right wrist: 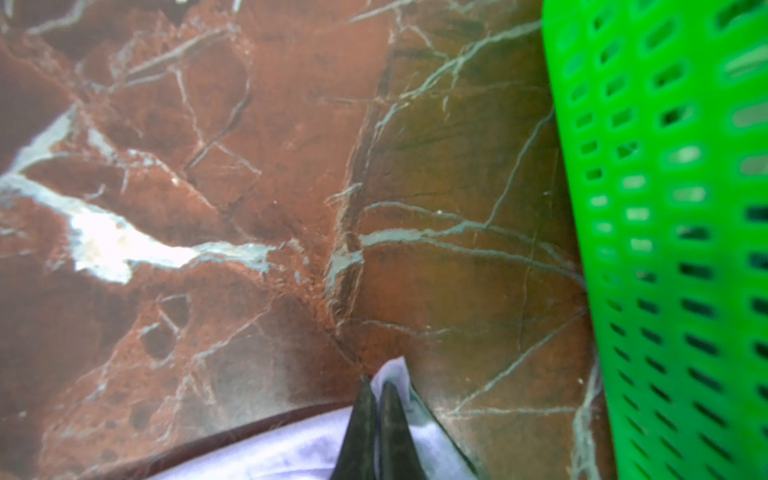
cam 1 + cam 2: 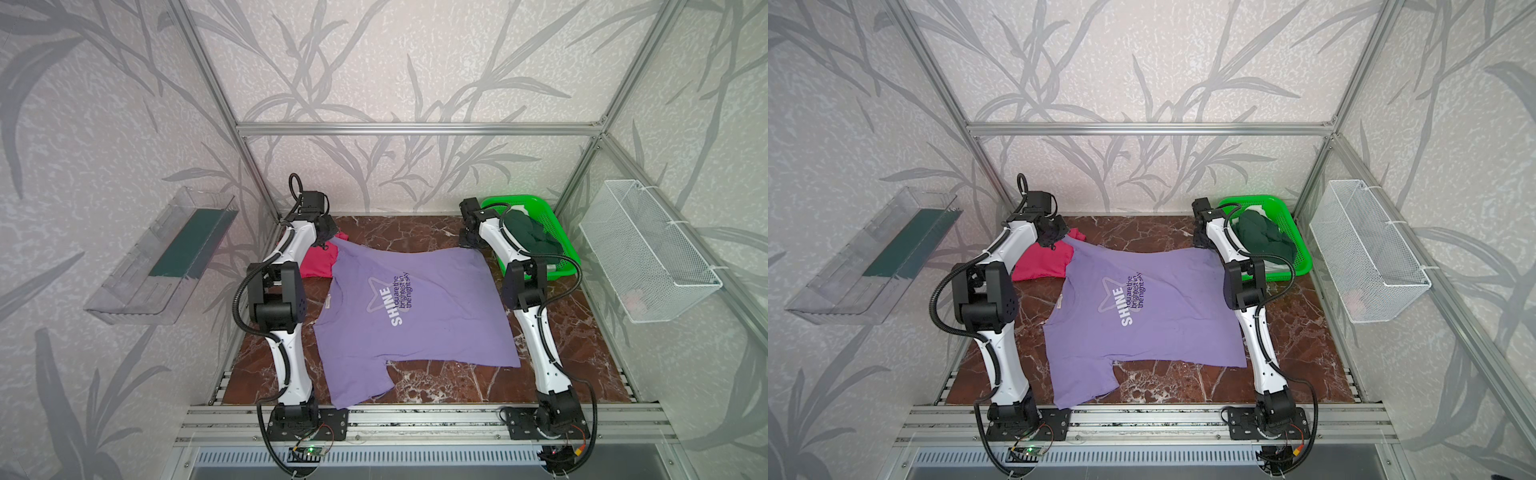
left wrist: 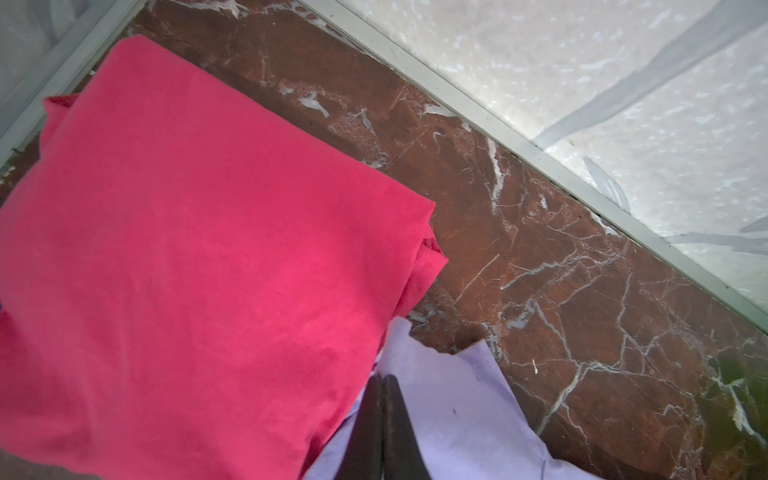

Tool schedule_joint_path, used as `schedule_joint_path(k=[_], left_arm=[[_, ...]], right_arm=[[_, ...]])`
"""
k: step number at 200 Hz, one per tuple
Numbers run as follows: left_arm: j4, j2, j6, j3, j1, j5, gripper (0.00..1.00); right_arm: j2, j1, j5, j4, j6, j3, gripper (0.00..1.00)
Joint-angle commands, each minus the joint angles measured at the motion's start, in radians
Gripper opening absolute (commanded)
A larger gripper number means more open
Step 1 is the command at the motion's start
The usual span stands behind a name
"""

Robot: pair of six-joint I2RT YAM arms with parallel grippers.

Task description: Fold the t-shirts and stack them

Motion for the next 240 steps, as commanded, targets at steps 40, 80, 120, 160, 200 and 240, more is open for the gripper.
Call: schedule_joint_path(k=[40, 80, 120, 160, 200, 240], left_arm=[[-0.074, 0.098, 0.083, 0.257, 0.006, 0.166, 0.0], [-0.255, 0.242, 0.128, 0.557, 0.007, 0.223, 0.0], [-0.287, 0.217, 0.129, 0.528, 0.003, 0.231, 0.0], [-0.197, 0.054, 0.118, 0.278, 0.003, 0.19, 0.0], [-0.153, -0.099, 0.09, 0.05, 0.003, 0.152, 0.0], [-0.106, -0.246, 0.06, -0.172, 0.005, 0.106, 0.0]], right_arm=[[-0.114, -0.002, -0.01, -0.034, -0.023, 0.023, 0.0], [-0.194, -0.02, 0.013, -0.081, -0.037, -0.003, 0.0], [-0.301, -0.024, 0.003, -0.031, -0.028, -0.139, 0.0], [-0.404, -0.023, -0.027, 0.063, -0.033, -0.324, 0.0], [-0.568, -0.021, -0.049, 0.215, -0.019, -0.623, 0.0], [-0.686, -0.02, -0.036, 0.299, -0.014, -0.84, 0.0]])
